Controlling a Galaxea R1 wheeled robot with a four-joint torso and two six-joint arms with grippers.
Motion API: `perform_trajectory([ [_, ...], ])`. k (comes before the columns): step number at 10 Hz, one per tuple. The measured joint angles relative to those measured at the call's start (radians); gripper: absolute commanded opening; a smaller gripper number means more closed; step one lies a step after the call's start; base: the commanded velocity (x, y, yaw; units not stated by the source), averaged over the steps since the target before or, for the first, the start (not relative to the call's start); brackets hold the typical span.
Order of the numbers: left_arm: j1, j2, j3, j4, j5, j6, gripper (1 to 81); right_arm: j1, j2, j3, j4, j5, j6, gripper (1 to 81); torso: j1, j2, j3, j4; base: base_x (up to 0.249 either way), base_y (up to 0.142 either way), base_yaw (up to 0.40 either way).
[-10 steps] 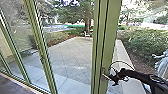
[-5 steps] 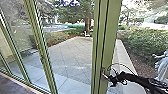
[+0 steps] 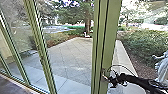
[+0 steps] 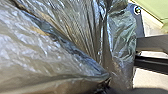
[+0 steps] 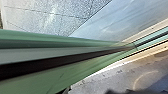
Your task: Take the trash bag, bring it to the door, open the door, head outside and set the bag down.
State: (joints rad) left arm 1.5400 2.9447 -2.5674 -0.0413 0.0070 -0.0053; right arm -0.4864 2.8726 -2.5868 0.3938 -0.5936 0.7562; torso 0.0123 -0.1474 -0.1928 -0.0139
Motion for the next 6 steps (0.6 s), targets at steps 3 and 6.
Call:
perform_trajectory([
  [3,-0.014,0.0,0.0,0.0,-0.002,0.0,1.0,-0.012,-0.011,0.012,-0.005,-0.018,-0.031,81.1,-0.001,-0.001,0.0,-0.001,0.103,0.0,0.0],
  [6,-0.016,0.0,0.0,0.0,-0.002,0.0,1.0,-0.002,-0.011,-0.007,-0.017,0.031,0.022,81.1,0.0,0.0,0.0,-0.001,0.0,0.0,0.0],
])
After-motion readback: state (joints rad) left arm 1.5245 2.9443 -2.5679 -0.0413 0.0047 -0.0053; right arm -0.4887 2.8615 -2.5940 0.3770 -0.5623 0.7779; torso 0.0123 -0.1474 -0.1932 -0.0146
